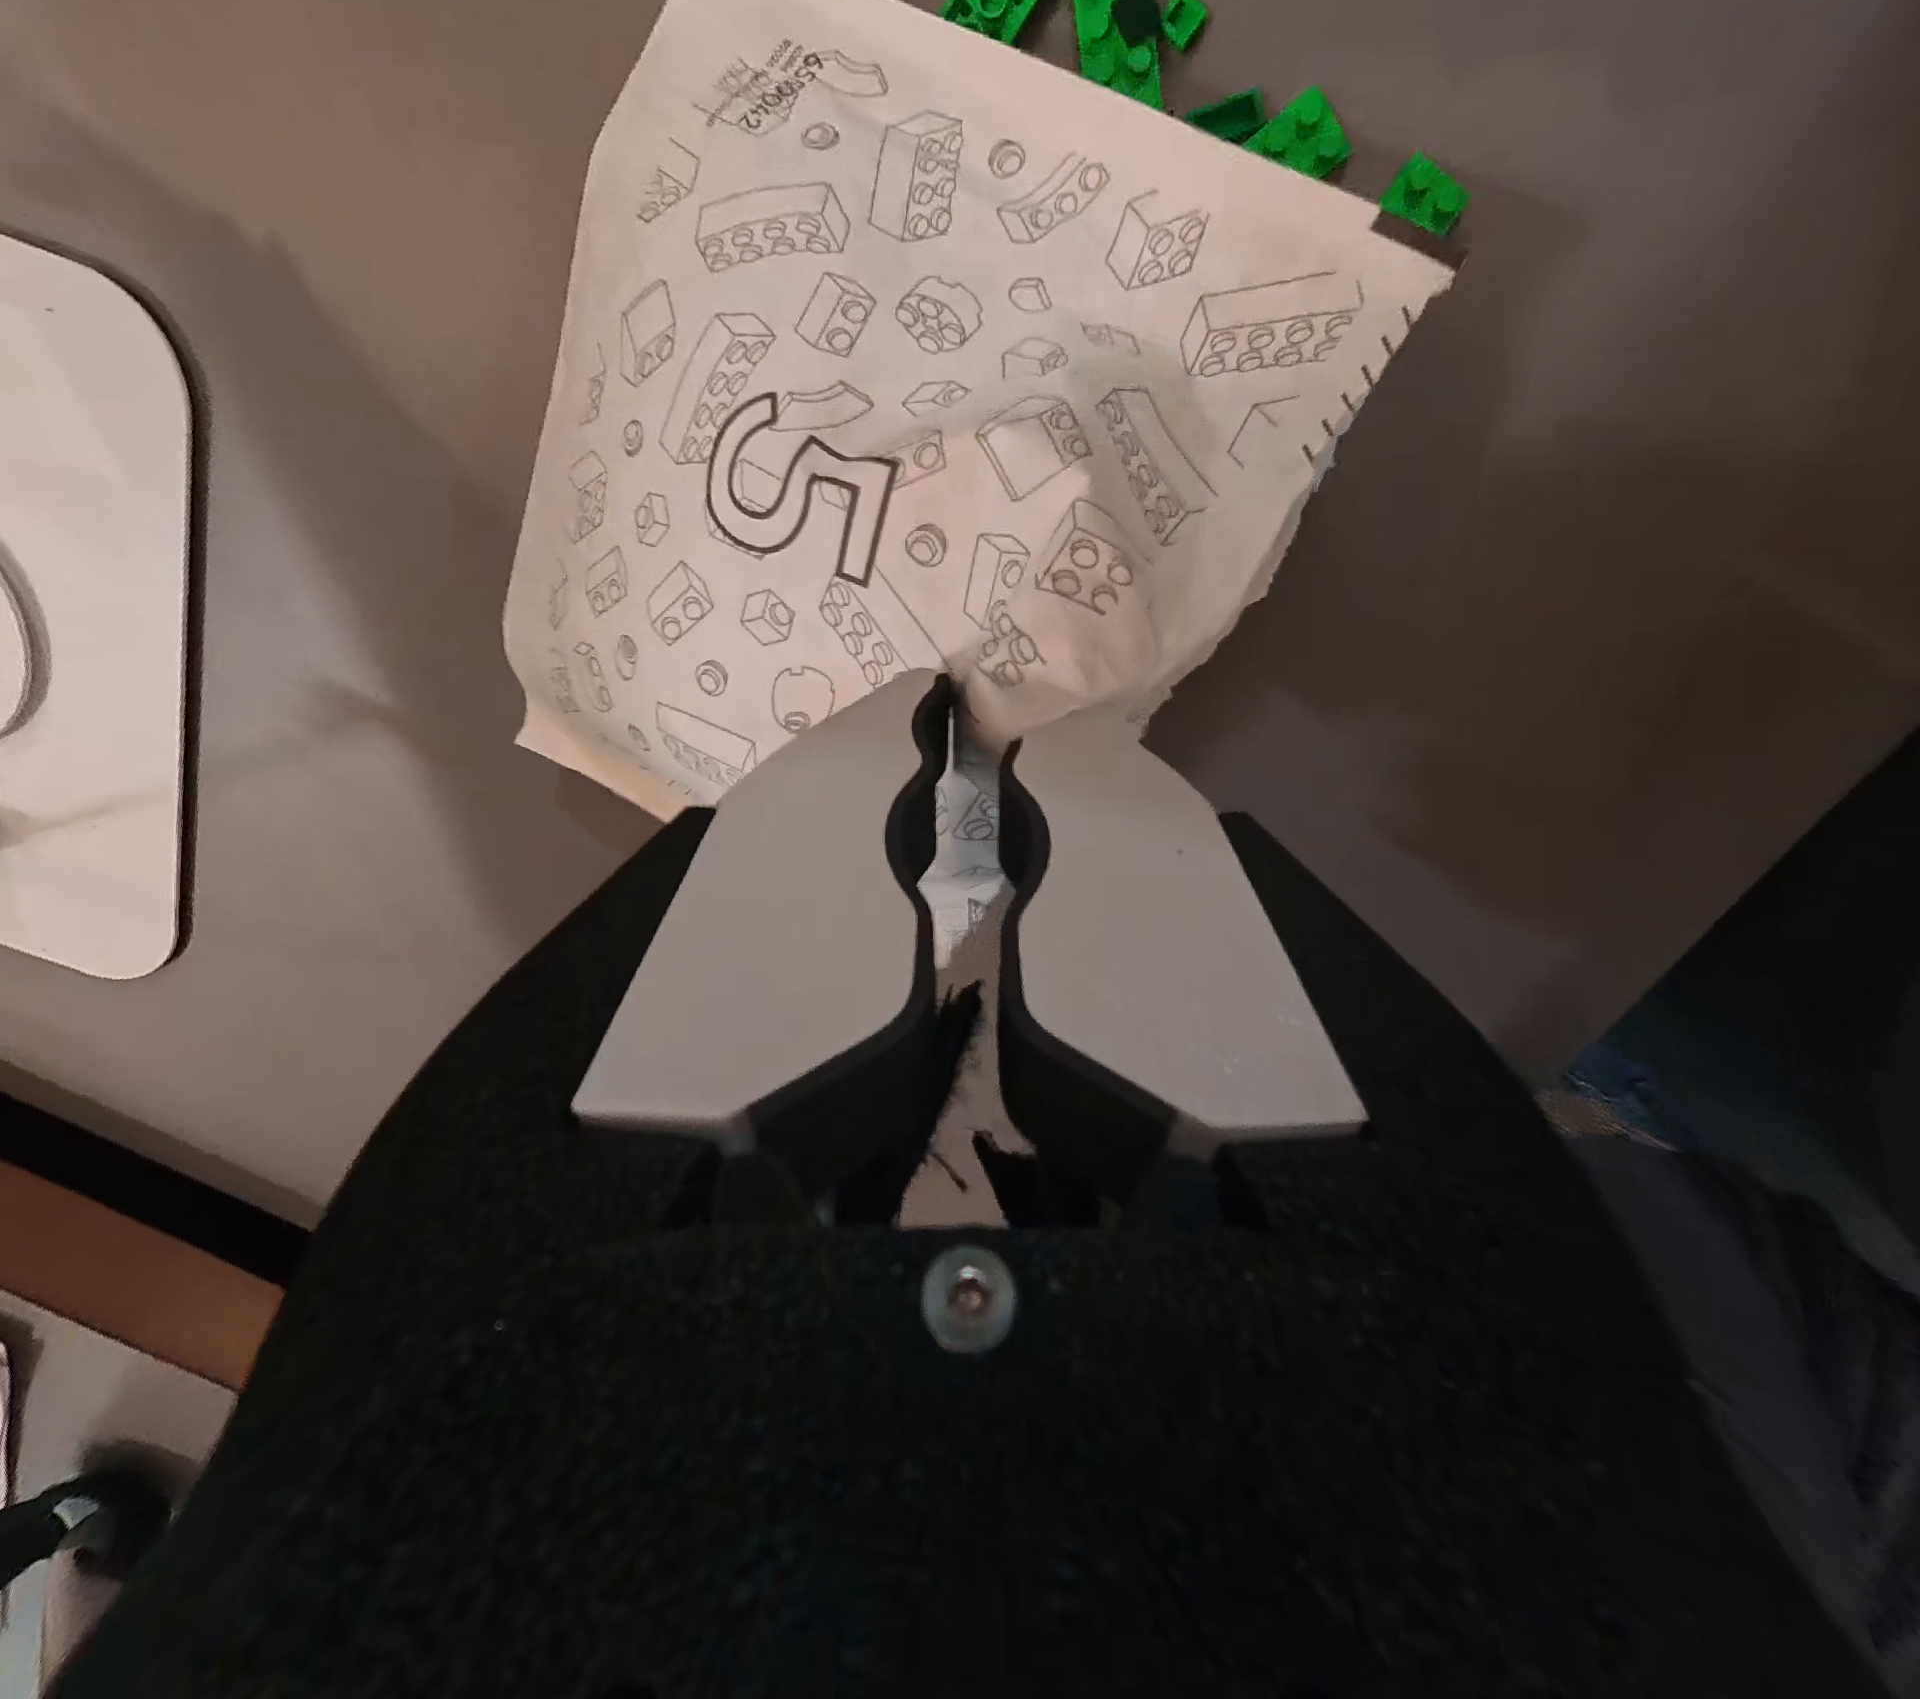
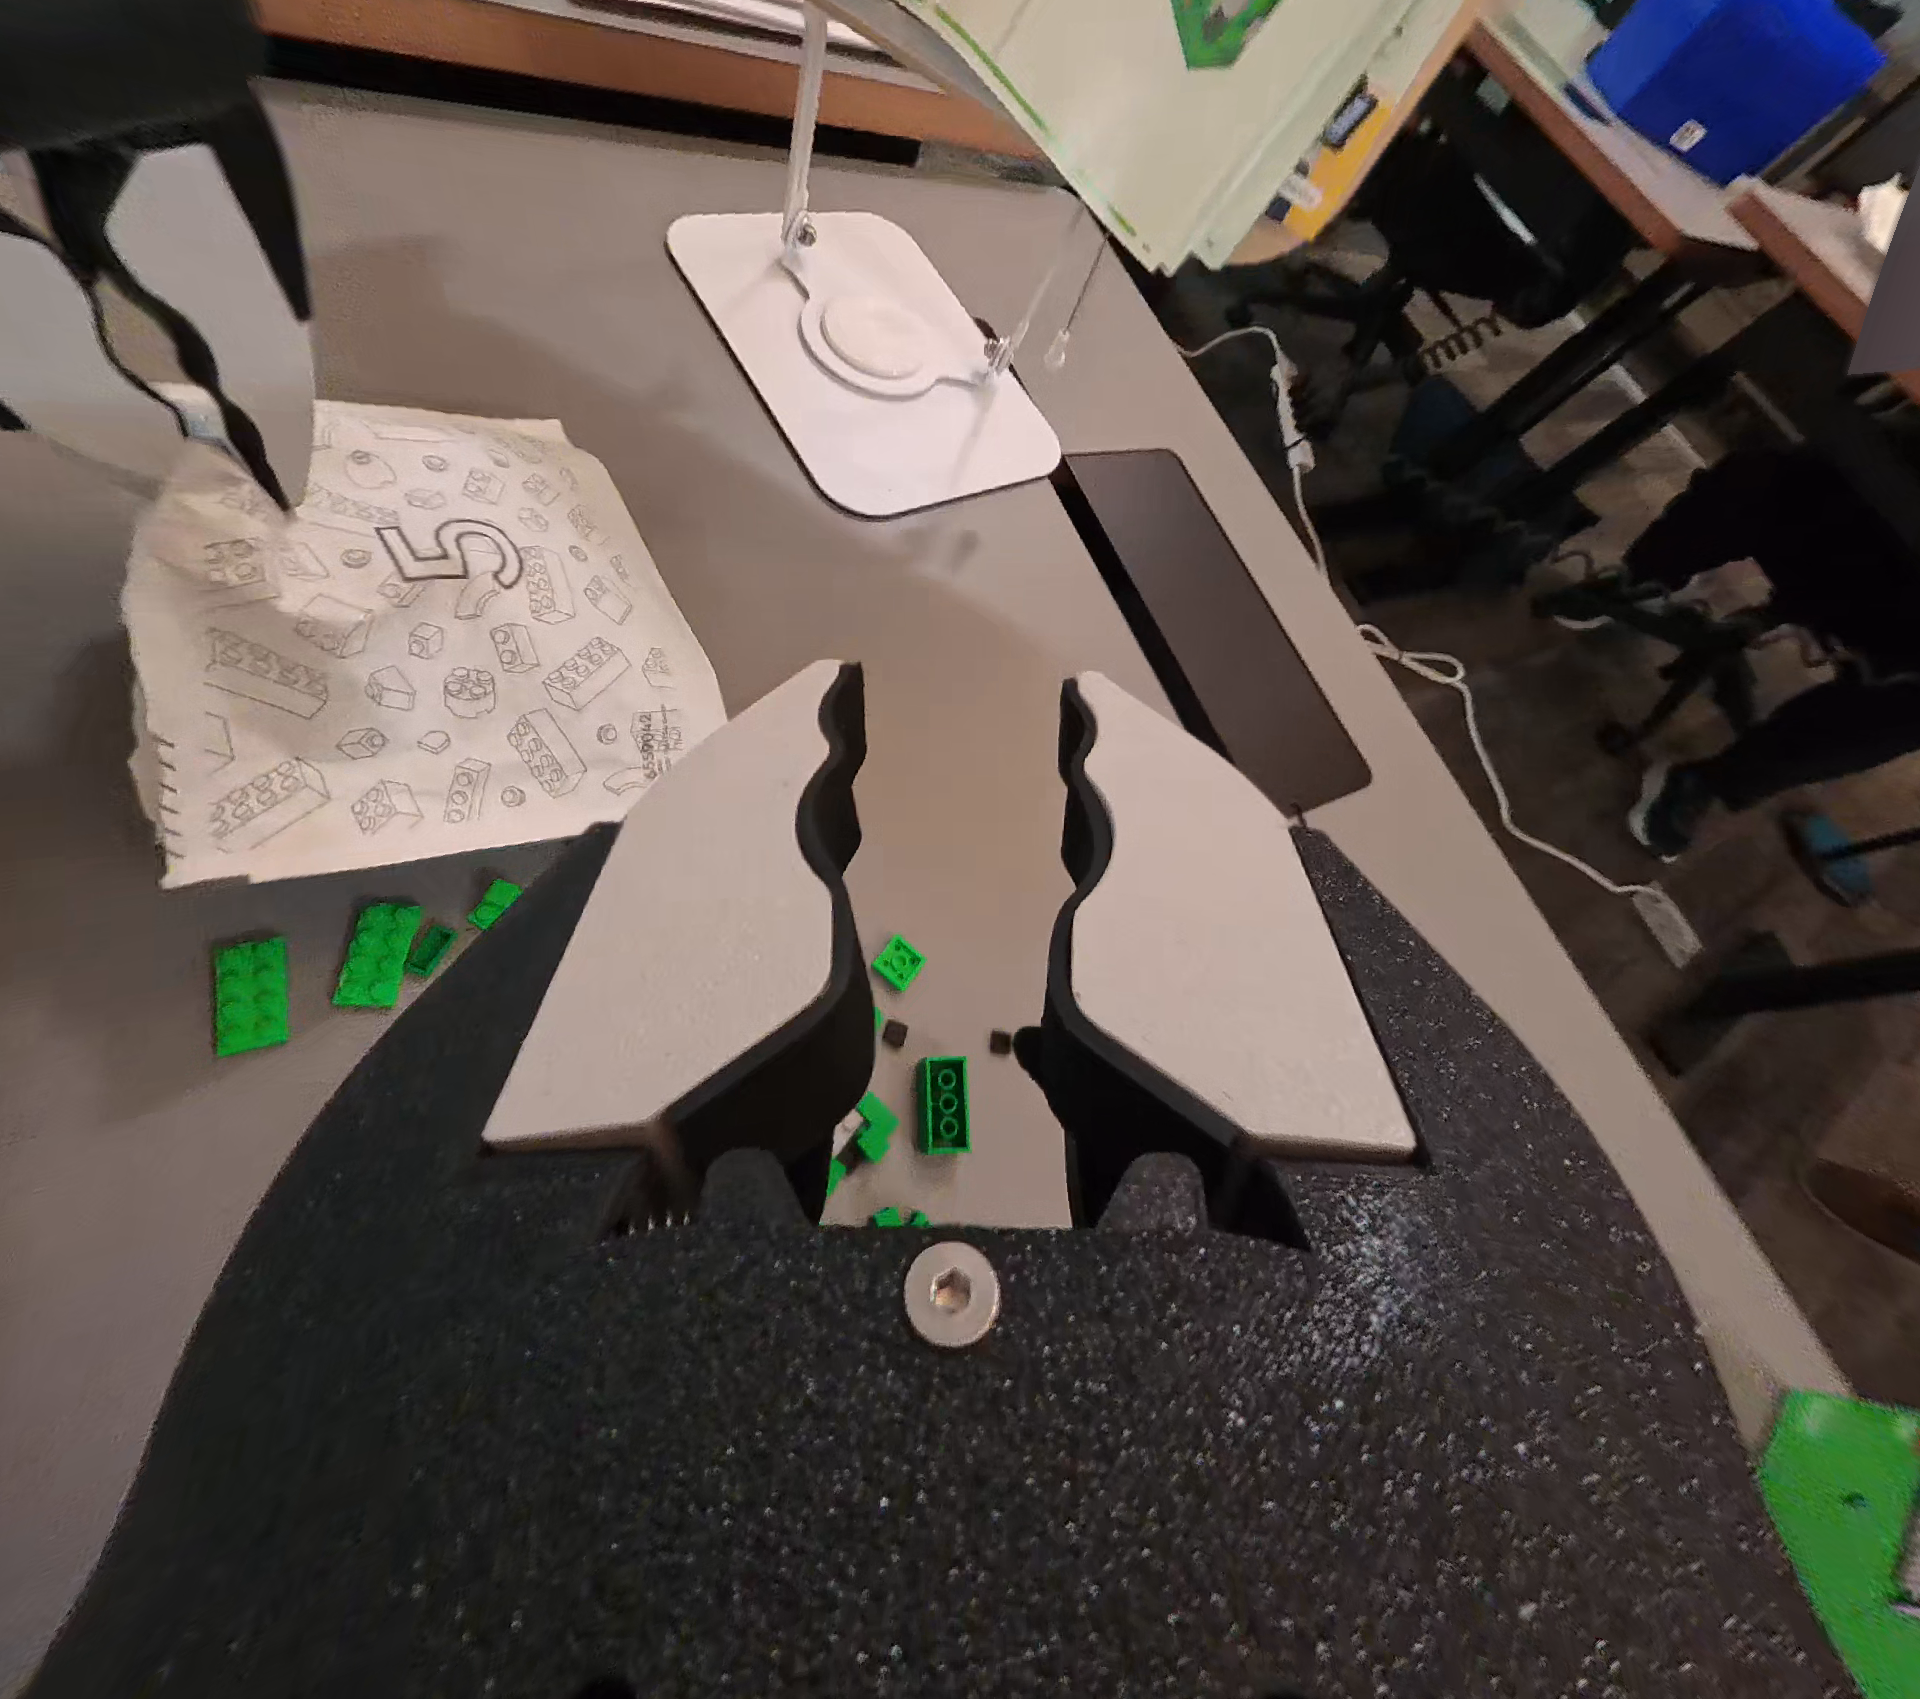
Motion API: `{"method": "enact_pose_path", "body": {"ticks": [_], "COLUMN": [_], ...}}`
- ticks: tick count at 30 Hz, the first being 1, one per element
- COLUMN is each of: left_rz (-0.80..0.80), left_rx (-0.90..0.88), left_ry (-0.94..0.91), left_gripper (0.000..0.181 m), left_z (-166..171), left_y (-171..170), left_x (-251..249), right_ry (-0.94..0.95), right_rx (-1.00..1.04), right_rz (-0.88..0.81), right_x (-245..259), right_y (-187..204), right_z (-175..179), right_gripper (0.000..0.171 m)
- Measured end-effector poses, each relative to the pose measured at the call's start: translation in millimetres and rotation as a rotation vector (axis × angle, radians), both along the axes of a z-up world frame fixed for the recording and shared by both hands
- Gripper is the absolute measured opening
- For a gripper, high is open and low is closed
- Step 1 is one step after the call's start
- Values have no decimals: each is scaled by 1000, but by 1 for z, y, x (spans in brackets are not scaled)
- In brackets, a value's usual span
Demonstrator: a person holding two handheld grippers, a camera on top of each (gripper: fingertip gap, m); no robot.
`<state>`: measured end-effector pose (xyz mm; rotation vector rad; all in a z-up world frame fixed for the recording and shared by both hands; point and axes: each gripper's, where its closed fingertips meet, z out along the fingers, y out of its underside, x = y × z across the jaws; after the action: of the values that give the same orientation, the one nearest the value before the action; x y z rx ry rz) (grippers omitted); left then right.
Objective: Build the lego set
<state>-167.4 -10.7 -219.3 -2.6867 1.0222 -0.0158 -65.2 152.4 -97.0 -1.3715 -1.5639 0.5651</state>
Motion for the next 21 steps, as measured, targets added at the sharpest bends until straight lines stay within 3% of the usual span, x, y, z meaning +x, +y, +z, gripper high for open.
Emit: {"method": "enact_pose_path", "body": {"ticks": [3, 7, 10, 12, 15, 18, 21], "left_rz": [27, 47, -45, -76, -64, 21, 88], "left_rx": [50, 47, 90, 175, 463, 904, 1101], "left_ry": [-16, -60, -69, -160, -212, 1, 276], "left_gripper": [21, 65, 97, 98, 97, 79, 69], "left_z": [-6, -15, -17, -3, 45, 114, 148], "left_y": [-7, -27, -48, -52, -19, 50, 111], "left_x": [6, 19, 29, 37, 28, -15, -55], "right_ry": [14, 36, 81, 118, 185, 228, 229], "right_rx": [-61, -104, -122, -134, -160, -175, -180], "right_rz": [3, -1, -20, -41, -72, -81, -82], "right_x": [5, 17, 30, 43, 59, 69, 71], "right_y": [7, 14, 20, 24, 29, 31, 31], "right_z": [-6, -9, -5, -1, 8, 13, 12], "right_gripper": [36, 36, 36, 36, 36, 36, 36]}}
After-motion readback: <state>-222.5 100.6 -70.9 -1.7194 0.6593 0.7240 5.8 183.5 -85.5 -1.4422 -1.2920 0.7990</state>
